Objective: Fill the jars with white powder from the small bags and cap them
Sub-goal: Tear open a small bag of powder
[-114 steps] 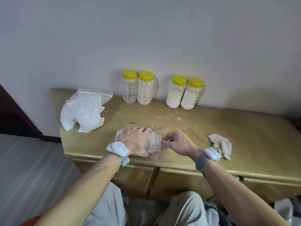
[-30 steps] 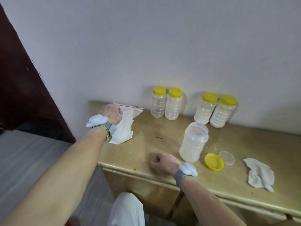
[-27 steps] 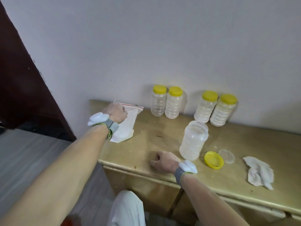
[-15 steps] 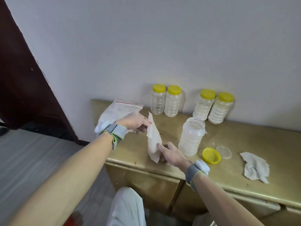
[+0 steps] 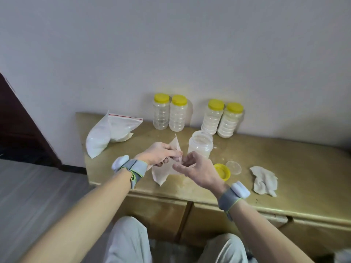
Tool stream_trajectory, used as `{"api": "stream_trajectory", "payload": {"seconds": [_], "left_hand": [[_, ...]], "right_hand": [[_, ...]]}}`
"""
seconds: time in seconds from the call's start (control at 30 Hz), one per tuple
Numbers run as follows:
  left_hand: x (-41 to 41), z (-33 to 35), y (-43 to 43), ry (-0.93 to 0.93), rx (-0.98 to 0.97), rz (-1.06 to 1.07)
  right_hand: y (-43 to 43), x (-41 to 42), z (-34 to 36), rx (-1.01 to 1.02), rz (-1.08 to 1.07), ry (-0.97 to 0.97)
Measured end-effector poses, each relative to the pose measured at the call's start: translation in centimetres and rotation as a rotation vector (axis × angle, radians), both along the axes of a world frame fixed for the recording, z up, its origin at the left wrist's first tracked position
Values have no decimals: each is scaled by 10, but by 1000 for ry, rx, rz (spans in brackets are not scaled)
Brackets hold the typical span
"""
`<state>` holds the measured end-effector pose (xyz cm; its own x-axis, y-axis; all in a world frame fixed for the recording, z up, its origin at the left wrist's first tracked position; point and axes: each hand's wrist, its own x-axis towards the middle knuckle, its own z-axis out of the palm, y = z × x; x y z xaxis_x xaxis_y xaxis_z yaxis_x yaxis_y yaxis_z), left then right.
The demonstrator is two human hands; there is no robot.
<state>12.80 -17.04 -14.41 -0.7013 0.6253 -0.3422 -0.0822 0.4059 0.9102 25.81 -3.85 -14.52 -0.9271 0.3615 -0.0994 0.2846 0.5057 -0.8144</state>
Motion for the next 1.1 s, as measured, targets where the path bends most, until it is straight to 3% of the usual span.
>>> {"api": "stream_trajectory", "payload": {"seconds": [0.1,0.4,1.1], "left_hand": [[3,-4,1,33,12,11],[7,-6,1,65,65,49],[2,3,-1,8,-59,-60]], "right_hand": [[1,1,-3,117,-41,9],[1,-1,-5,133,-35,45],[2,-4,-12,-195,-50,133]]}}
